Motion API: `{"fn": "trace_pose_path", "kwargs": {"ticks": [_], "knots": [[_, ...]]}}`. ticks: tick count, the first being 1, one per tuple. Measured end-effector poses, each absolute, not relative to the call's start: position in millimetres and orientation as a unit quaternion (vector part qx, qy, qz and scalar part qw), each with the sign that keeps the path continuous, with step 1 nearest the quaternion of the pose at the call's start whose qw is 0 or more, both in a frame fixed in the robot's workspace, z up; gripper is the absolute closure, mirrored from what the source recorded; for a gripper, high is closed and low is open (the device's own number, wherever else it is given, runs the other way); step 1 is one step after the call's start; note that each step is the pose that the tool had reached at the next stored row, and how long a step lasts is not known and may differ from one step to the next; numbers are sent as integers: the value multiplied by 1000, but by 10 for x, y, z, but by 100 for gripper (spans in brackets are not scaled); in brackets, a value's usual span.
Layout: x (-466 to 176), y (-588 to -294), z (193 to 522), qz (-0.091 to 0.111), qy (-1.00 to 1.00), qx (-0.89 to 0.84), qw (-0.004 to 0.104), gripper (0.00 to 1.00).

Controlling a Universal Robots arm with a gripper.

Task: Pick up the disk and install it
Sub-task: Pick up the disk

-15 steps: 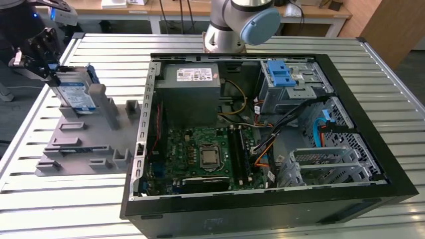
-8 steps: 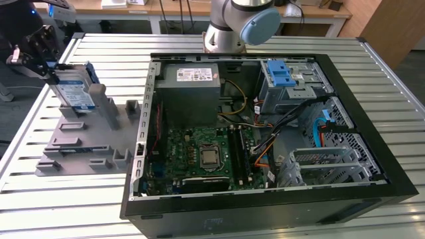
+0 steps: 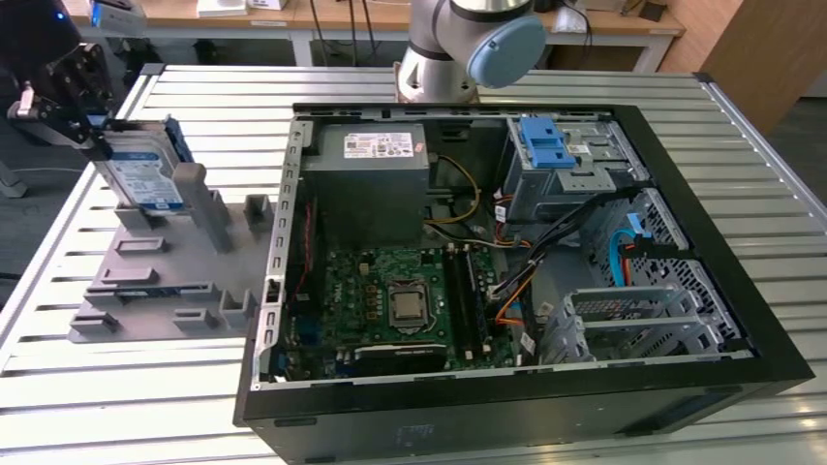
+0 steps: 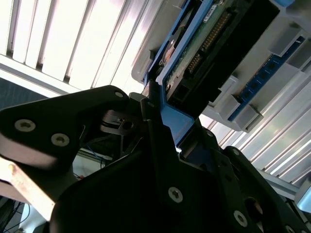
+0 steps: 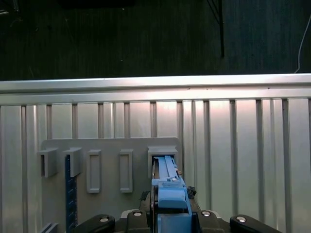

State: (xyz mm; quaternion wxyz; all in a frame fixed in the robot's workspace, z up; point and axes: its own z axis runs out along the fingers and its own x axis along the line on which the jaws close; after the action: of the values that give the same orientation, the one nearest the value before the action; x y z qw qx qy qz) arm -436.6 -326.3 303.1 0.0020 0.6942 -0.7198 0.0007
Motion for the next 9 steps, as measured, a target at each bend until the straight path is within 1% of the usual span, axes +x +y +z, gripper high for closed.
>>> {"fn": "trace_pose_path", "kwargs": {"ticks": [9], "knots": [[-4366,-3261,3072,1,-720,694,2,64]]}}
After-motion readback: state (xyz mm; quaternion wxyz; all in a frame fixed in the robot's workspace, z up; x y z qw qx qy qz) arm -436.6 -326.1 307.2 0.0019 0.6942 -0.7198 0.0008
